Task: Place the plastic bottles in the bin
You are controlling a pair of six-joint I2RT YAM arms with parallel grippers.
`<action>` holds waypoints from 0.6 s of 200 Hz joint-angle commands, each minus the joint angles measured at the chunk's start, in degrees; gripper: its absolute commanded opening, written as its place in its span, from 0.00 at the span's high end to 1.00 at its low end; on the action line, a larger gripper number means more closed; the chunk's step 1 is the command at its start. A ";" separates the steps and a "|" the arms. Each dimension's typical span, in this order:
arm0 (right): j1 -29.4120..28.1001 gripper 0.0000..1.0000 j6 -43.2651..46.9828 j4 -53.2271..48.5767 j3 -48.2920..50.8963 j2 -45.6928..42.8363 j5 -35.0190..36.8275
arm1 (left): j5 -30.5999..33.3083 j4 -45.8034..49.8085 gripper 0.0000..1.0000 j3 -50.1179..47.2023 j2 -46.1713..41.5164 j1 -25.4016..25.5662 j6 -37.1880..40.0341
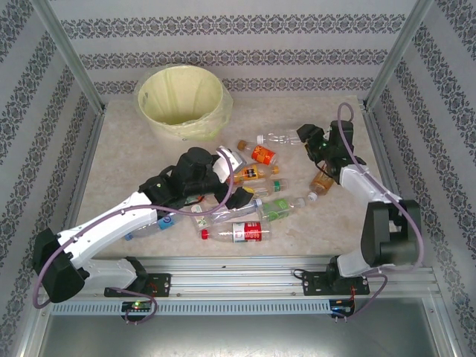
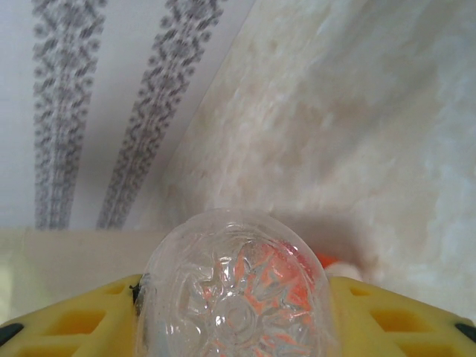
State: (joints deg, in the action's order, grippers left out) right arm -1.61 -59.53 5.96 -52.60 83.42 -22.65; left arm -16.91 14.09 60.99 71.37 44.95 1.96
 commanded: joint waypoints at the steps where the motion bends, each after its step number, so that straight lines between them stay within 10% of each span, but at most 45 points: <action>1: -0.06 0.46 9.22 -9.59 1.65 -5.76 -5.90 | -4.75 5.22 0.00 2.91 0.66 -0.88 1.50; 120: -13.79 0.43 21.65 -29.20 0.57 -20.50 -11.89 | -13.01 6.29 0.00 4.18 4.38 -2.84 0.03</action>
State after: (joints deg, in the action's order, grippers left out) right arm -13.13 -40.21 -20.14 -50.72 64.84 -32.58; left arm -27.35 19.03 63.57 74.98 42.63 2.37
